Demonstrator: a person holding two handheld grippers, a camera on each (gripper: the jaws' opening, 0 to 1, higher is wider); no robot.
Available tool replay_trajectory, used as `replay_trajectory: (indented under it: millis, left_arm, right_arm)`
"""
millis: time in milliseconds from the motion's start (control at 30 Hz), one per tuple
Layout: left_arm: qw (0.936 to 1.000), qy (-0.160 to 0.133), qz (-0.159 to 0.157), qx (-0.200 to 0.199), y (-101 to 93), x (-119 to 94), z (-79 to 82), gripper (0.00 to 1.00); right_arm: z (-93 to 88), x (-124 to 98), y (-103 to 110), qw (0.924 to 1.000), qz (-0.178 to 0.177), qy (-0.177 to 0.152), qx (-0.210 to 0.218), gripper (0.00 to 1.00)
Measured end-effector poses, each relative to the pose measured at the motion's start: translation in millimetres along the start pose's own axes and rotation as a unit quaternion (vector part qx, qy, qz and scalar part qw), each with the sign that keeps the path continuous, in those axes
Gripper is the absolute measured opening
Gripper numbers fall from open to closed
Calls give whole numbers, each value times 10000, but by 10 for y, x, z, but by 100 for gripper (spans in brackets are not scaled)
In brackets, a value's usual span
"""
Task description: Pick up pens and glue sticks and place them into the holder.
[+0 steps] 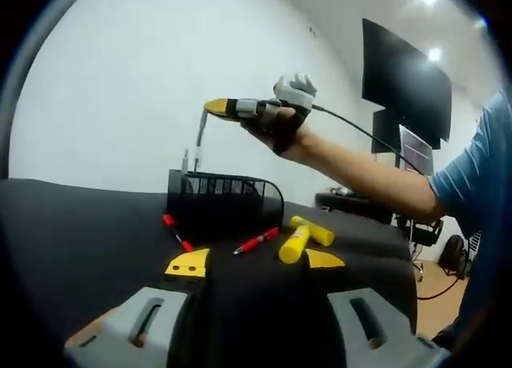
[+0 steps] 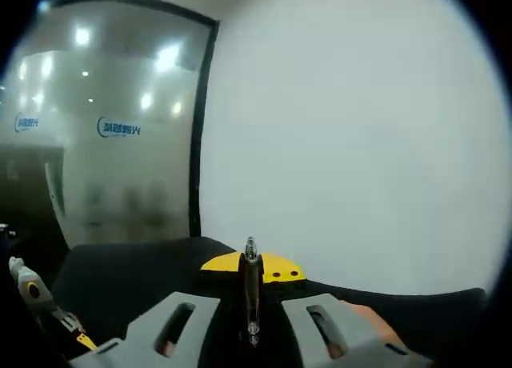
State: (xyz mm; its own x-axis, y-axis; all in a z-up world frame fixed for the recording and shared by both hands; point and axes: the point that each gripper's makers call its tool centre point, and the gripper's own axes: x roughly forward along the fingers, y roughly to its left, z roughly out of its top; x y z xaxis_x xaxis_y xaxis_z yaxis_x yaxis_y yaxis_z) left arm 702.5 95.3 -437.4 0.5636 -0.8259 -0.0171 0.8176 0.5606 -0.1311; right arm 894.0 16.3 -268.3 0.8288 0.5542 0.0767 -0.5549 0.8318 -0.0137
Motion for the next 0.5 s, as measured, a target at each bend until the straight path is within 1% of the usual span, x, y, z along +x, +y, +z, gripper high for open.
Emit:
replay_trajectory:
  millis: [200, 333, 500]
  left_arm:
    - [10000, -14, 12, -8, 19, -5, 8, 45]
    - [10000, -11, 14, -1, 15, -6, 5, 45]
    - [10000, -58, 41, -39, 32, -15, 22, 44]
  right_arm:
    - [-123, 29, 28, 9999, 60, 86, 11, 4]
    - [-191, -3, 105, 9998, 130, 127, 91, 4]
    - [-267, -33, 121, 9996, 119, 215, 134, 4]
